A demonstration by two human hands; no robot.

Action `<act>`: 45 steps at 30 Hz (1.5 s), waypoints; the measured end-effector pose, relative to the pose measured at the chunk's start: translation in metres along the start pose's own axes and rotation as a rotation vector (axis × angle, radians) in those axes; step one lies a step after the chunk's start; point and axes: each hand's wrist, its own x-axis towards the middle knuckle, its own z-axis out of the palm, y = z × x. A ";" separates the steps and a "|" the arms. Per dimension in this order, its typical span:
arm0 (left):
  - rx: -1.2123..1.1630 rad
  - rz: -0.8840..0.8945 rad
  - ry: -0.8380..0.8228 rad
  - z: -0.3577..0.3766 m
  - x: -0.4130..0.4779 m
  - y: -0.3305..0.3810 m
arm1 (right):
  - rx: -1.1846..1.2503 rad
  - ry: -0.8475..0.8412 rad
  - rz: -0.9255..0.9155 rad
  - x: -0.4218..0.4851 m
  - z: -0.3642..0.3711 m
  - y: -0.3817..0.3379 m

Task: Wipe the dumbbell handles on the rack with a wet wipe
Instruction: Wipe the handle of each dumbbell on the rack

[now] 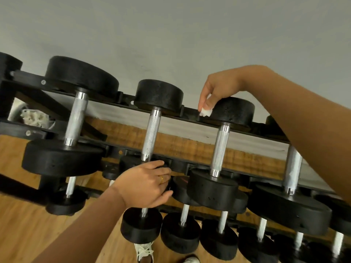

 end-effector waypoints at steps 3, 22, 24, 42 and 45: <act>-0.001 0.001 0.005 0.000 0.000 -0.001 | -0.016 -0.044 0.031 0.011 0.001 -0.006; 0.005 0.002 -0.041 -0.008 0.003 -0.003 | -0.214 0.646 -0.283 -0.045 0.067 0.025; 0.007 0.001 -0.046 -0.009 0.004 -0.002 | -0.189 0.872 -0.259 -0.066 0.089 0.040; 0.127 0.218 -0.276 -0.020 0.015 -0.005 | 0.934 1.504 0.354 -0.056 0.181 0.042; 0.120 0.214 -0.272 -0.021 0.014 -0.004 | 1.020 1.429 0.318 -0.065 0.201 0.043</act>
